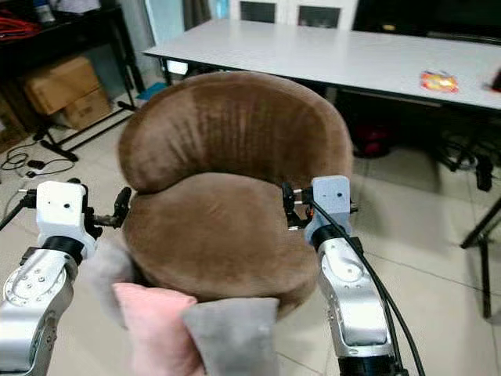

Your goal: Move the pillow to the sofa from floor

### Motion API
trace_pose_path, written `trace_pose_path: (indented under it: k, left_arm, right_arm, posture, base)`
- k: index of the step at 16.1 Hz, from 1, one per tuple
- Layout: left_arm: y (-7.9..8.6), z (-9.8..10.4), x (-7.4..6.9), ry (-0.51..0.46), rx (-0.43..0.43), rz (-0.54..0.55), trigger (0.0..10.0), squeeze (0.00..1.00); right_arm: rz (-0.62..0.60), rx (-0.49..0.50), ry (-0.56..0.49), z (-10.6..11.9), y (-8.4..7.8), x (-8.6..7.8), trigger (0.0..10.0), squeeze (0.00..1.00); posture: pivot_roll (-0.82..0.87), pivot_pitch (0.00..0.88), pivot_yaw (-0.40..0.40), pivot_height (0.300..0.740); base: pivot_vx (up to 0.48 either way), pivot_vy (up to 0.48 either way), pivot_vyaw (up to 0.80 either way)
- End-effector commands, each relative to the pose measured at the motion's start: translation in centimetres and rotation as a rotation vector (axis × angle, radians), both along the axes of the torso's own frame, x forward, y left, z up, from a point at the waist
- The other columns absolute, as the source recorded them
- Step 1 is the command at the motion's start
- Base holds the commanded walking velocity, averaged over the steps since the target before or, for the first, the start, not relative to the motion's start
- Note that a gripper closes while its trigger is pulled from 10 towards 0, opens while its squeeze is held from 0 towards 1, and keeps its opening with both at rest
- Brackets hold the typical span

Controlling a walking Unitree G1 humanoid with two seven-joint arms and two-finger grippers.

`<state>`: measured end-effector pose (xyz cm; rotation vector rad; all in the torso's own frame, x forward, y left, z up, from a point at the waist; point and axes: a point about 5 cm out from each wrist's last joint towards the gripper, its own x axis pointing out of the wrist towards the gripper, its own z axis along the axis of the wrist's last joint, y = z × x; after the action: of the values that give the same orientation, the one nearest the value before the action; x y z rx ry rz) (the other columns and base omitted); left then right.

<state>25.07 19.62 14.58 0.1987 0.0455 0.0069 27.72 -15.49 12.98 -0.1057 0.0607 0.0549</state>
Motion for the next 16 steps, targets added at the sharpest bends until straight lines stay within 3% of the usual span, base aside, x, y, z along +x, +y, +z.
trace_pose_path:
  k: [1, 8, 11, 16]
  left_arm:
    - [-0.07, 0.23, -0.04, -0.018, -0.025, 0.003, 10.0, 0.00]
    - [0.04, 0.27, 0.05, -0.027, -0.030, 0.001, 10.0, 0.00]
    - [0.15, 0.22, 0.05, -0.024, -0.039, 0.000, 10.0, 0.00]
    - [0.24, -0.14, 0.05, -0.003, -0.008, -0.002, 10.0, 0.00]
  right_arm:
    - [0.000, 0.004, -0.012, 0.20, -0.01, 0.16, 10.0, 0.00]
    - [-0.022, -0.029, -0.001, -0.05, -0.56, 0.17, 10.0, 0.00]
    - [-0.028, -0.026, 0.002, -0.08, -0.60, 0.22, 10.0, 0.00]
    - [-0.029, -0.037, 0.032, -0.60, -0.58, 0.09, 10.0, 0.00]
  posture:
    - [-0.09, 0.000, 0.056, 0.740]
    - [-0.09, 0.000, 0.055, 0.740]
    - [-0.09, 0.000, 0.055, 0.740]
    - [-0.10, 0.000, 0.063, 0.740]
  base:
    - [0.000, 0.000, 0.00]
    - [0.000, 0.000, 0.00]
    - [0.314, 0.000, 0.80]
    - [0.202, 0.000, 0.00]
